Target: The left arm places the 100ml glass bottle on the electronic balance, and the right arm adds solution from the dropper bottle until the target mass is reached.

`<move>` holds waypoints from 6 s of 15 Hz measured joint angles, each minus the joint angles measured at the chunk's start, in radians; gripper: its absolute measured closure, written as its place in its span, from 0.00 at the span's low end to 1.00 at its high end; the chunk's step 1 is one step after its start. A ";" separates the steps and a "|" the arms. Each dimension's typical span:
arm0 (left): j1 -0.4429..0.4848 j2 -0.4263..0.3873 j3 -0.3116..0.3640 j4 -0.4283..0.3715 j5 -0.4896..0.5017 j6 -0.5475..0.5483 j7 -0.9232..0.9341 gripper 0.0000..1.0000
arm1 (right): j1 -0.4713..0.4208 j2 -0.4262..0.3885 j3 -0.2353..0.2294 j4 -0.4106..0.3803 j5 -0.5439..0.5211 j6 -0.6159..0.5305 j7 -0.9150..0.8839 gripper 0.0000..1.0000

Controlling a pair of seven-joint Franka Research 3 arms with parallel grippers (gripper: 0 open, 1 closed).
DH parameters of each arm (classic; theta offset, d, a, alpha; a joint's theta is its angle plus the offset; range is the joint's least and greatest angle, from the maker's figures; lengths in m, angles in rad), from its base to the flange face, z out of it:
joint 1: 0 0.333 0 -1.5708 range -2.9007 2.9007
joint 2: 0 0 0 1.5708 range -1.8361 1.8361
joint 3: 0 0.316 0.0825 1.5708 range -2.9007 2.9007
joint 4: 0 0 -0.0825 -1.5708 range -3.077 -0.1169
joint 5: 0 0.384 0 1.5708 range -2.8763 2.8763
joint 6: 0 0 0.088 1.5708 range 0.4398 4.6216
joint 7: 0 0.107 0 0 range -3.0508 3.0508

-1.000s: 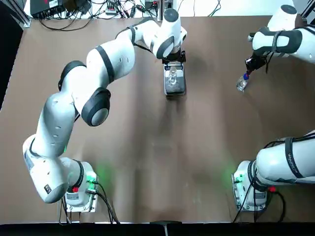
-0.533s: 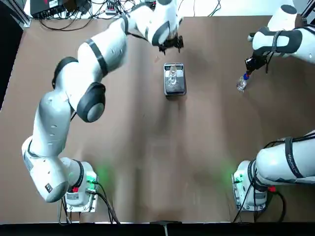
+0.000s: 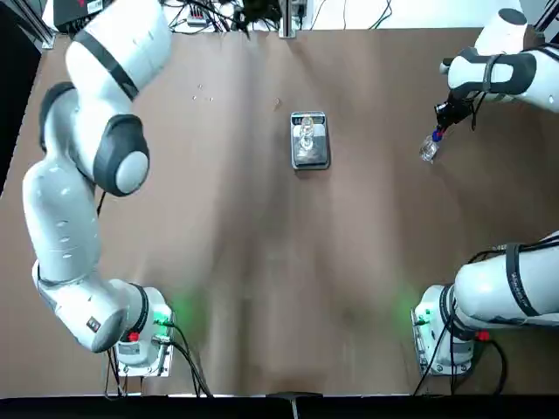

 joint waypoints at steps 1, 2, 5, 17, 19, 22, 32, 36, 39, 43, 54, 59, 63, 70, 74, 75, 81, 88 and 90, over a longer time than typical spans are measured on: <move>0.031 -0.022 0.000 0.000 0.000 -0.039 0.039 0.00 | 0.000 0.000 0.000 0.000 0.000 0.000 0.000 0.87; 0.062 -0.044 0.000 0.000 0.000 -0.083 0.078 0.00 | 0.000 0.000 0.000 0.000 0.000 0.000 0.000 0.87; 0.172 -0.107 -0.003 -0.002 -0.028 -0.229 0.235 0.00 | 0.000 0.000 0.000 0.000 0.000 0.000 0.000 0.88; 0.603 -0.210 -0.139 -0.011 -0.077 -0.495 0.688 0.00 | 0.000 0.000 0.000 0.080 0.000 -0.117 0.000 0.88; 0.617 -0.221 -0.139 -0.011 -0.069 -0.506 0.696 0.00 | 0.000 0.000 0.000 0.083 0.000 -0.121 0.000 0.88; 0.619 -0.227 -0.139 -0.014 -0.036 -0.514 0.696 0.00 | 0.000 0.000 0.000 0.098 0.000 -0.148 0.000 0.88; 0.618 -0.228 -0.143 -0.017 0.053 -0.514 0.693 0.00 | 0.000 0.000 0.000 0.146 0.000 -0.200 0.000 0.88; 0.613 -0.228 -0.146 -0.030 0.083 -0.510 0.690 0.00 | 0.000 0.000 0.000 0.168 0.000 -0.200 0.000 0.88; 0.613 -0.238 -0.151 -0.047 0.085 -0.501 0.686 0.00 | 0.000 -0.001 0.000 0.194 0.000 -0.257 0.000 0.88; 0.613 -0.274 -0.152 -0.104 0.085 -0.453 0.680 0.00 | 0.000 -0.002 0.000 0.235 0.000 -0.317 0.000 0.88; 0.614 -0.344 -0.153 -0.186 0.085 -0.402 0.682 0.00 | 0.000 -0.004 0.005 0.318 0.000 -0.433 0.000 0.87; 0.599 -0.346 -0.155 -0.200 0.085 -0.402 0.682 0.00 | 0.001 -0.009 0.014 0.349 0.001 -0.467 0.000 0.87; 0.605 -0.346 -0.155 -0.201 0.085 -0.403 0.686 0.00 | 0.013 -0.020 0.022 0.385 0.012 -0.523 0.000 0.87; 0.605 -0.347 -0.155 -0.201 0.085 -0.437 0.686 0.00 | 0.058 -0.047 0.026 0.463 0.130 -0.631 0.003 0.85; 0.611 -0.347 -0.155 -0.201 0.085 -0.437 0.686 0.00 | 0.070 -0.056 0.026 0.471 0.169 -0.649 0.004 0.85; 0.612 -0.347 -0.155 -0.201 0.085 -0.437 0.686 0.00 | 0.070 -0.058 0.026 0.473 0.180 -0.652 0.004 0.85; 0.616 -0.347 -0.155 -0.201 0.085 -0.437 0.685 0.00 | 0.089 -0.068 0.026 0.480 0.235 -0.667 0.004 0.85; 0.616 -0.347 -0.155 -0.201 0.085 -0.437 0.684 0.00 | 0.130 -0.074 0.028 0.493 0.291 -0.667 0.058 0.85; 0.616 -0.347 -0.155 -0.201 0.085 -0.437 0.683 0.00 | 0.156 -0.074 0.029 0.504 0.304 -0.667 0.095 0.85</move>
